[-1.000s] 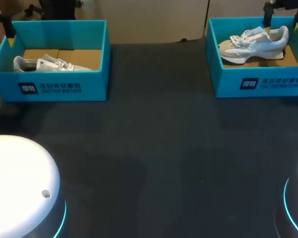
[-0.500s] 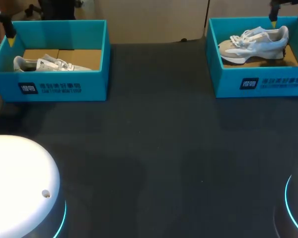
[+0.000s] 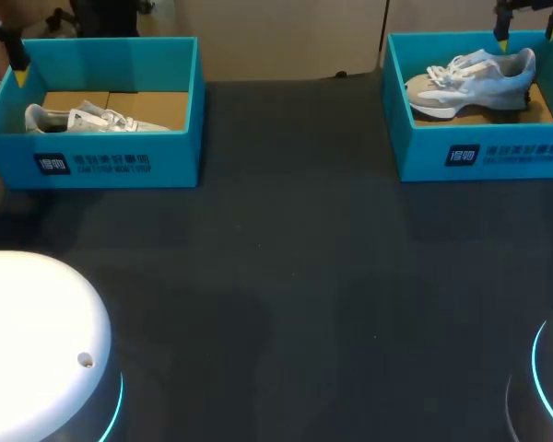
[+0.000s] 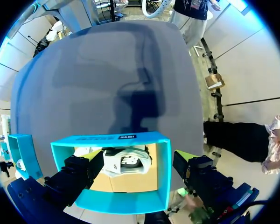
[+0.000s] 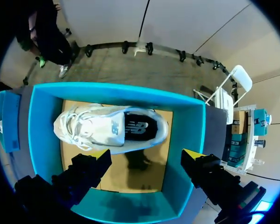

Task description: Take the shoe out of the shoebox, open the shoe tongue, remove and reinsert the insole, then place the shoe into the shoebox

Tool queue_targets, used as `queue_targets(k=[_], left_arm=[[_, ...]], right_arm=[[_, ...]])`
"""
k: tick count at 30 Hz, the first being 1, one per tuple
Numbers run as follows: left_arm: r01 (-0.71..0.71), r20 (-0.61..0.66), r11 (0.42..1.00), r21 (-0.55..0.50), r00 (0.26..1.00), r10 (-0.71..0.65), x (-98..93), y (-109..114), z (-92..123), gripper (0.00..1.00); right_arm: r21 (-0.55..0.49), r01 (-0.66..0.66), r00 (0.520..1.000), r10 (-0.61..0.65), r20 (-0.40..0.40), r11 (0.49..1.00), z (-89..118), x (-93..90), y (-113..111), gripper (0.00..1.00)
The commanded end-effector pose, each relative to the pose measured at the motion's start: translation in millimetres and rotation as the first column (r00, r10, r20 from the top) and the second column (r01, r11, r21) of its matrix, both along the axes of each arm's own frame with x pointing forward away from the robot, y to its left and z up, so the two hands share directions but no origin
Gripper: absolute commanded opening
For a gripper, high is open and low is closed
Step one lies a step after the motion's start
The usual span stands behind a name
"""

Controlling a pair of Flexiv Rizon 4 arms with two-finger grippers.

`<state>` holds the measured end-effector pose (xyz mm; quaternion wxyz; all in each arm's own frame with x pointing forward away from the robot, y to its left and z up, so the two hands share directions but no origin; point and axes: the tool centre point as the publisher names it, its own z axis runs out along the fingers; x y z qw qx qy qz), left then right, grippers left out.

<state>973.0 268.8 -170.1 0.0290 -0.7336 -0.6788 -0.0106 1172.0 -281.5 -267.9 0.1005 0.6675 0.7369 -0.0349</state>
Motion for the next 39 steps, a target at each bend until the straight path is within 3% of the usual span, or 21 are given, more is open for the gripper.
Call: queue_targets(k=[1, 9, 12, 17, 21, 23, 27, 31, 35, 39], left_arm=[[0.000, 0.003, 1.000, 0.003, 1.000, 0.000, -1.6, -0.1, 0.8, 1.00], [0.000, 0.003, 1.000, 0.003, 1.000, 0.000, -1.6, -0.1, 0.8, 1.00], [0.000, 0.003, 1.000, 0.003, 1.000, 0.000, -1.6, -0.1, 0.8, 1.00], [0.000, 0.003, 1.000, 0.003, 1.000, 0.000, -1.6, -0.1, 0.8, 1.00], [0.000, 0.003, 1.000, 0.003, 1.000, 0.000, -1.6, -0.1, 0.8, 1.00], [0.000, 0.003, 1.000, 0.003, 1.000, 0.000, -1.6, -0.1, 0.8, 1.00], [0.000, 0.003, 1.000, 0.003, 1.000, 0.000, -1.6, -0.1, 0.8, 1.00], [0.000, 0.003, 1.000, 0.003, 1.000, 0.000, -1.6, -0.1, 0.8, 1.00], [0.000, 0.003, 1.000, 0.003, 1.000, 0.000, -1.6, -0.1, 0.8, 1.00], [0.000, 0.003, 1.000, 0.003, 1.000, 0.000, -1.6, -0.1, 0.8, 1.00]], right_arm=[[0.012, -0.005, 0.999, 0.006, -0.034, 1.000, -8.0, 13.1, -2.3, 1.00], [0.004, -0.029, 0.998, 0.029, -0.053, 1.000, -18.0, 20.4, -10.0, 0.96], [0.001, -0.036, 0.997, 0.036, -0.063, 0.999, -20.8, 22.8, -14.2, 0.86], [0.006, -0.053, 0.996, 0.053, -0.076, 0.999, -25.7, 24.8, -18.5, 0.78], [0.018, -0.058, 0.995, 0.059, -0.082, 0.998, -30.7, 27.6, -22.1, 0.85], [0.017, -0.057, 0.995, 0.058, -0.085, 0.998, -33.3, 29.0, -22.9, 0.80], [0.013, -0.060, 0.994, 0.061, -0.092, 0.998, -37.1, 31.2, -23.7, 0.84], [0.010, -0.061, 0.993, 0.062, -0.102, 0.998, -39.1, 33.5, -26.7, 0.73], [0.009, -0.072, 0.991, 0.073, -0.115, 0.997, -44.4, 36.8, -27.5, 0.83], [0.017, -0.067, 0.989, 0.068, -0.131, 0.998, -51.0, 39.7, -29.6, 0.85]])
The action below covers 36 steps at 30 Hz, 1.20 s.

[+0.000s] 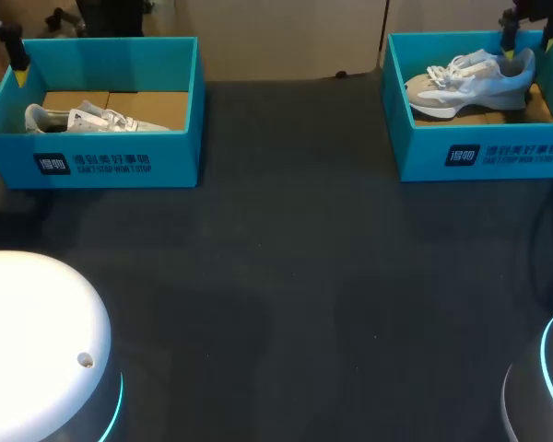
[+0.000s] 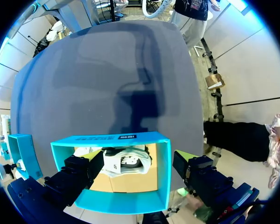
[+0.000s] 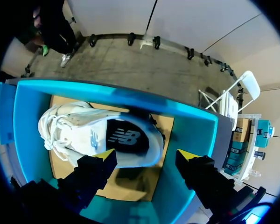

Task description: Take the shoe out of the shoebox, open the shoe tongue, remove and reinsert the insole, then place the shoe into the shoebox

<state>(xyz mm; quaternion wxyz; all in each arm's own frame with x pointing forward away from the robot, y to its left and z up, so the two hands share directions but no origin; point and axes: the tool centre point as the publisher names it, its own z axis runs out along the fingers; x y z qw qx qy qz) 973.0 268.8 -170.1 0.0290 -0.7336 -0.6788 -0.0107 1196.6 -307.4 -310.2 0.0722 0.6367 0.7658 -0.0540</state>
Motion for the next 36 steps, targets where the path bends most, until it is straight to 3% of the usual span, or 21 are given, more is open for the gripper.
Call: queue_targets(k=[1, 13, 16, 23, 27, 36], left_arm=[[0.000, 0.003, 1.000, 0.003, 1.000, 0.000, -1.6, -0.1, 0.8, 1.00], [0.000, 0.003, 1.000, 0.003, 1.000, 0.000, -1.6, -0.1, 0.8, 1.00], [0.000, 0.003, 1.000, 0.003, 1.000, 0.000, -1.6, -0.1, 0.8, 1.00], [0.000, 0.003, 1.000, 0.003, 1.000, 0.000, -1.6, -0.1, 0.8, 1.00], [0.000, 0.003, 1.000, 0.003, 1.000, 0.000, -1.6, -0.1, 0.8, 1.00], [0.000, 0.003, 1.000, 0.003, 1.000, 0.000, -1.6, -0.1, 0.8, 1.00]], right_arm=[[0.006, 0.012, 0.998, -0.011, -0.059, 1.000, -9.8, 15.3, -4.1, 0.89], [0.032, 0.024, 0.996, -0.021, -0.092, 0.999, -22.8, 16.3, -11.7, 1.00], [0.036, 0.026, 0.995, -0.022, -0.100, 0.999, -25.7, 18.0, -14.5, 0.95], [0.057, 0.024, 0.993, -0.017, -0.121, 0.998, -32.6, 21.2, -20.0, 0.95], [0.065, 0.027, 0.992, -0.018, -0.128, 0.998, -35.5, 22.6, -22.1, 0.85], [0.070, 0.029, 0.987, -0.018, -0.157, 0.997, -47.2, 29.2, -28.6, 0.85]])
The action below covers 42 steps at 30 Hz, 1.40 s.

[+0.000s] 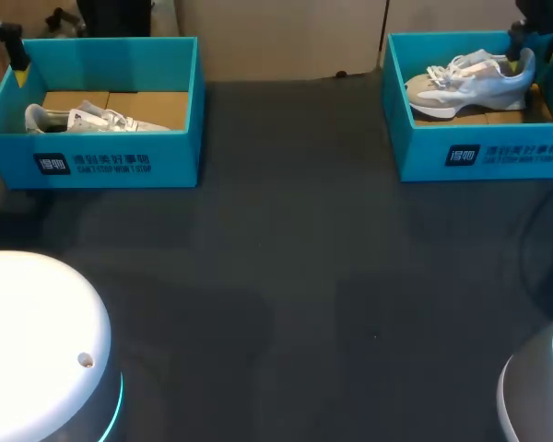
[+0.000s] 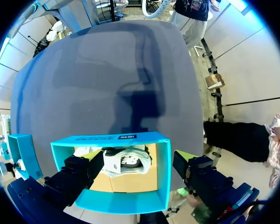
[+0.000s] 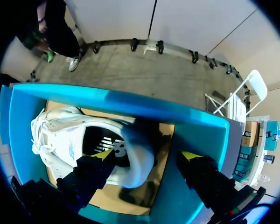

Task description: Take the shoe out of the shoebox, open the shoe tongue, remove and reinsert the insole, then place the shoe into the shoebox

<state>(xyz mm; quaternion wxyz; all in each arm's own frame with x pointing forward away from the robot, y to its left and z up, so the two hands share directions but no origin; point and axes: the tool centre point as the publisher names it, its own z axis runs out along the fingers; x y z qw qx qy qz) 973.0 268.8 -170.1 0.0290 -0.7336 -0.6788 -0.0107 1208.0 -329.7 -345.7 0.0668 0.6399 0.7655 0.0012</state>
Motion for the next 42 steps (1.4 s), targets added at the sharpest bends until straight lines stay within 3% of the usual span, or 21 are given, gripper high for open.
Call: queue_targets(k=[1, 10, 22, 28, 29, 34, 35, 37, 42], left_arm=[[0.000, 0.003, 1.000, 0.003, 1.000, 0.000, -1.6, -0.1, 0.7, 1.00], [0.000, 0.003, 1.000, 0.003, 1.000, 0.000, -1.6, -0.1, 0.7, 1.00], [0.000, 0.003, 1.000, 0.003, 1.000, 0.000, -1.6, -0.1, 0.7, 1.00], [0.000, 0.003, 1.000, 0.003, 1.000, 0.000, -1.6, -0.1, 0.7, 1.00], [0.000, 0.003, 1.000, 0.003, 1.000, 0.000, -1.6, -0.1, 0.7, 1.00], [0.000, 0.003, 1.000, 0.003, 1.000, 0.000, -1.6, -0.1, 0.7, 1.00], [0.000, 0.003, 1.000, 0.003, 1.000, 0.000, -1.6, -0.1, 0.7, 1.00], [0.000, 0.003, 1.000, 0.003, 1.000, 0.000, -1.6, -0.1, 0.7, 1.00], [0.000, 0.003, 1.000, 0.003, 1.000, 0.000, -1.6, -0.1, 0.7, 1.00]], right_arm=[[-0.021, 0.013, 0.975, -0.018, -0.223, 1.000, -13.3, 18.1, -6.6, 0.84], [-0.034, 0.006, 0.966, -0.014, -0.257, 0.999, -25.8, 20.9, -9.7, 0.87], [-0.060, -0.018, 0.947, -0.003, -0.323, 0.998, -41.2, 25.2, -8.7, 0.76], [-0.069, -0.017, 0.940, -0.008, -0.341, 0.997, -44.0, 23.8, -10.5, 0.58], [-0.069, -0.016, 0.939, -0.009, -0.343, 0.997, -44.4, 23.4, -10.7, 0.50], [-0.092, -0.024, 0.932, -0.011, -0.362, 0.995, -46.7, 22.3, -9.2, 0.40], [-0.095, -0.022, 0.932, -0.014, -0.362, 0.995, -46.9, 22.1, -9.0, 0.31], [-0.102, -0.012, 0.932, -0.026, -0.362, 0.995, -47.0, 21.1, -8.7, 0.00], [-0.133, 0.007, 0.938, -0.053, -0.342, 0.991, -42.1, 17.6, -7.9, 0.00]])
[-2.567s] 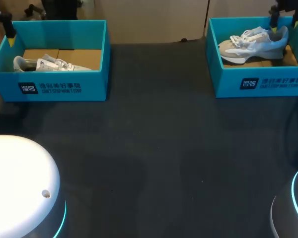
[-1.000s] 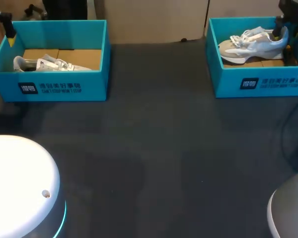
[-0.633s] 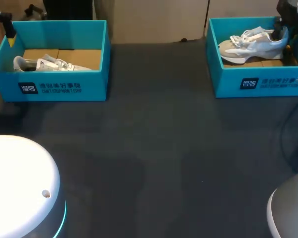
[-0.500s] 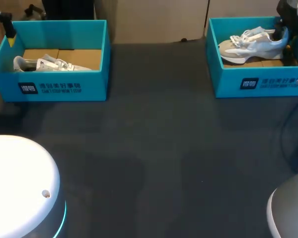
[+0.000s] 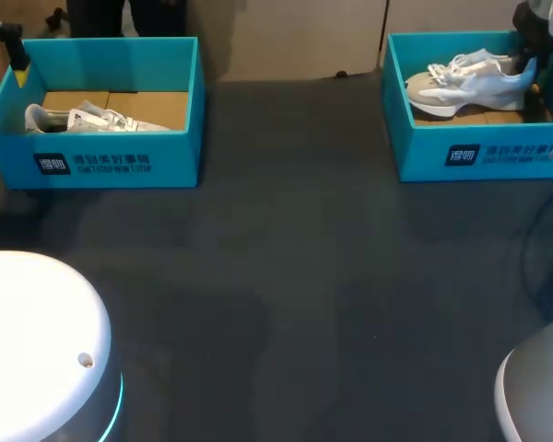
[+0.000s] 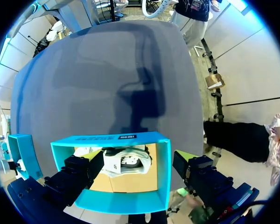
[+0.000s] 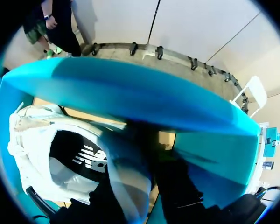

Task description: Take the shoe out of the shoebox, open the shoe tongue, remove and reinsert the insole, then place the shoe into the shoebox

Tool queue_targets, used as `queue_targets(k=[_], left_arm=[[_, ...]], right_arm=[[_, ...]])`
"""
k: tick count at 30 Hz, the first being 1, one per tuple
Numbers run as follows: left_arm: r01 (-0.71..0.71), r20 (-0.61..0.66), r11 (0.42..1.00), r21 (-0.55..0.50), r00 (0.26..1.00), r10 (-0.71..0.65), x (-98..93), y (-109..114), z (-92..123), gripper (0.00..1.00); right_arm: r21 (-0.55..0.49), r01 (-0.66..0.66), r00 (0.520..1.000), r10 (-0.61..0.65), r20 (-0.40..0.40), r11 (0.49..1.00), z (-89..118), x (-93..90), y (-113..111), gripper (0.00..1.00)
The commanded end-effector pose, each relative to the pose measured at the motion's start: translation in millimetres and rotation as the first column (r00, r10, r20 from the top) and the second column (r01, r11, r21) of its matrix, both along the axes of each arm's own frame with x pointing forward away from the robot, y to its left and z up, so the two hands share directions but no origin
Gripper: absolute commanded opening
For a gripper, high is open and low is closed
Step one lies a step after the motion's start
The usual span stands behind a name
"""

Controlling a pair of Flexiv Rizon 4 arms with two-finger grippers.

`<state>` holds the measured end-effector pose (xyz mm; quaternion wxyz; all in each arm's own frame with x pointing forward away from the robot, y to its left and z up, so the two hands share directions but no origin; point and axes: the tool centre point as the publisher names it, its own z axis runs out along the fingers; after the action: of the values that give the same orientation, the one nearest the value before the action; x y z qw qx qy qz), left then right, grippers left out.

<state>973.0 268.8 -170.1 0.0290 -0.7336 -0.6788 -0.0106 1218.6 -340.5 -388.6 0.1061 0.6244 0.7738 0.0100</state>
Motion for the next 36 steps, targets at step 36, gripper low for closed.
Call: queue_targets(k=[36], left_arm=[[0.000, 0.003, 1.000, 0.003, 1.000, 0.000, -1.6, -0.1, 0.8, 1.00]], right_arm=[[-0.162, 0.180, 0.954, -0.212, -0.212, 0.970, 86.9, -29.5, 4.0, 0.00]])
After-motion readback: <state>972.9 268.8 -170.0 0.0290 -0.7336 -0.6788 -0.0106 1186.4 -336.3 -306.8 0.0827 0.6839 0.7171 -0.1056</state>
